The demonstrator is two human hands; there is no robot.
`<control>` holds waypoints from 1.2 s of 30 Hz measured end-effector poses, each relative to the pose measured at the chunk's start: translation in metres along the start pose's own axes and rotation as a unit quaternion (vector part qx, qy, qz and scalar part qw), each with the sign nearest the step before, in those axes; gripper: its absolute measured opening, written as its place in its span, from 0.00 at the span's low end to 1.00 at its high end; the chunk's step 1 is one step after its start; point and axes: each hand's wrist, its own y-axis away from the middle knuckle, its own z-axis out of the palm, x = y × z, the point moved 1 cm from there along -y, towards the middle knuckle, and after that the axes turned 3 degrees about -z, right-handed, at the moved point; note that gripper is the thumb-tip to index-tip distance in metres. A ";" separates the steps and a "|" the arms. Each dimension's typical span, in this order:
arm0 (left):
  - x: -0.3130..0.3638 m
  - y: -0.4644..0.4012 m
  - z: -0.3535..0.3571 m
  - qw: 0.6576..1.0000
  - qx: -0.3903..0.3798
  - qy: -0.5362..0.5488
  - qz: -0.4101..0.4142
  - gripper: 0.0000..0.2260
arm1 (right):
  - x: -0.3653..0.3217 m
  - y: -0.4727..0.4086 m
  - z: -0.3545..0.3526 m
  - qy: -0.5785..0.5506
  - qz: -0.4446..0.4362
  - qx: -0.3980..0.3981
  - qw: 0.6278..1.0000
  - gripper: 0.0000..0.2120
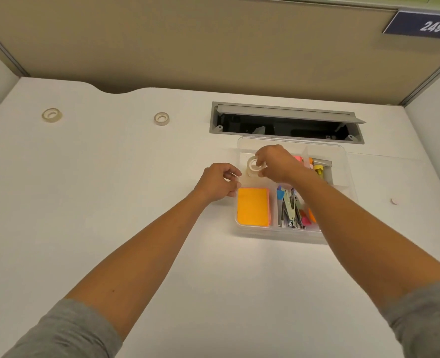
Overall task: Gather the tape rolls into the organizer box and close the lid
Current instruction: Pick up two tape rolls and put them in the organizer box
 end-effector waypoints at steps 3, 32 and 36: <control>-0.002 -0.001 0.000 1.000 -0.002 0.008 -0.001 0.11 | 0.002 -0.012 0.006 0.021 -0.018 -0.029 0.999 0.16; -0.005 -0.006 0.001 1.000 -0.009 0.024 -0.006 0.12 | 0.002 -0.036 0.023 0.025 0.011 -0.014 1.000 0.11; -0.005 -0.006 0.001 1.000 -0.009 0.024 -0.003 0.12 | 0.004 -0.035 0.024 0.029 0.009 -0.011 0.999 0.11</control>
